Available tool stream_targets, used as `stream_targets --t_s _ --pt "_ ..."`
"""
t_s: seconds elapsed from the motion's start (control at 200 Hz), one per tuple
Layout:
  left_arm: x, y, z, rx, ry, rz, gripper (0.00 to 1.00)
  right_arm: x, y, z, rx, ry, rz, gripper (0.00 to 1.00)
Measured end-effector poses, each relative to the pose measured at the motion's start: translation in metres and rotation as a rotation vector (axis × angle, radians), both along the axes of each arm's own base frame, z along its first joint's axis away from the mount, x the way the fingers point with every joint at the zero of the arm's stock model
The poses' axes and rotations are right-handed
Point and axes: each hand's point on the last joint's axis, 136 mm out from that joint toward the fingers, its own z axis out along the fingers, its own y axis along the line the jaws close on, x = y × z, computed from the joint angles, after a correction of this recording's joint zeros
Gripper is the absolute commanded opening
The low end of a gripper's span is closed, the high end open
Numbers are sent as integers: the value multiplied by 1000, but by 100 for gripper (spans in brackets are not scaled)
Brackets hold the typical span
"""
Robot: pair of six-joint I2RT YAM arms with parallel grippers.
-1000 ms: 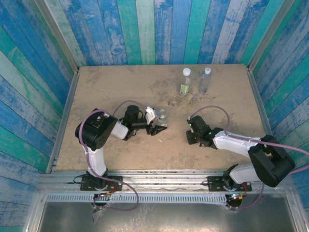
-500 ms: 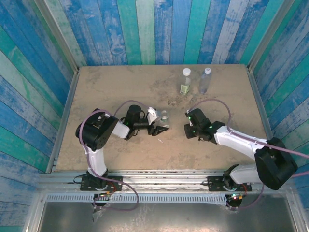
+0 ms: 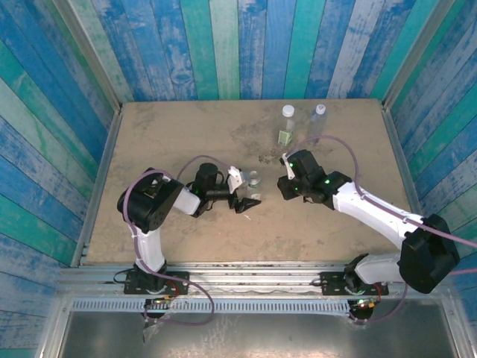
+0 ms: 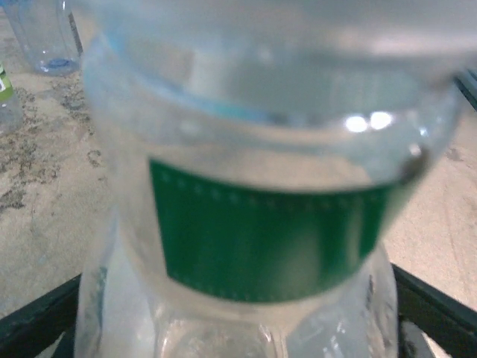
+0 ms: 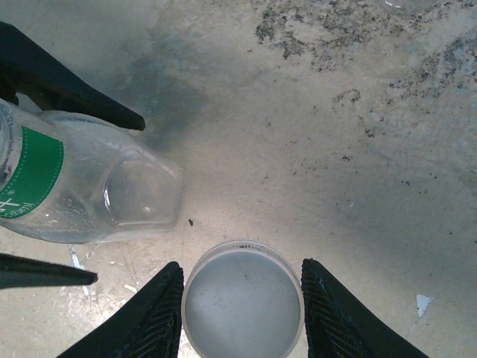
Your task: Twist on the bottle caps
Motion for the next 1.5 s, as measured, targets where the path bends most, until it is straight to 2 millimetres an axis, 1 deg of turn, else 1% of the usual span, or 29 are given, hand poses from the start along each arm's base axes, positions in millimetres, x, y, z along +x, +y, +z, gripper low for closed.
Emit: stream_targets --t_s 0.125,0.296,0.386,0.561,0.666,0.731,0.811,0.887,0.937,1.097,1.117,1.137,1.177,1.337,1.498 --pt "-5 4 0 -13 -12 11 94 -2 -1 -3 -12 11 6 44" --pt "-5 8 7 -48 -44 32 93 -3 -1 -9 -20 29 9 44" --pt "-4 12 13 -76 -62 52 90 -3 0 -10 -19 34 11 44" --pt "1 14 28 -126 -93 70 80 -4 1 -11 -15 41 17 44" --pt "2 14 32 -139 -100 72 75 -4 1 -11 -14 43 18 44" --pt "2 14 34 -143 -105 72 74 -4 2 -12 -15 44 19 44" --pt "1 14 33 -140 -104 68 75 -3 2 -11 -14 44 19 44" --pt "1 13 29 -125 -95 57 79 -2 4 -9 -10 39 21 44" --pt "2 12 26 -113 -94 52 79 -1 4 -7 -8 35 23 44" --pt "2 11 24 -101 -91 46 73 1 6 -3 -4 26 26 44" --pt "2 11 23 -100 -90 46 72 1 6 -3 -4 25 26 44" --pt "2 11 23 -99 -87 46 68 1 6 -3 -4 26 26 44" --pt "2 11 22 -96 -86 46 65 1 6 -3 -5 26 26 44" --pt "2 12 22 -95 -85 47 64 -1 6 -2 -6 35 29 44" --pt "3 12 21 -91 -88 44 64 3 11 9 12 18 44 44"
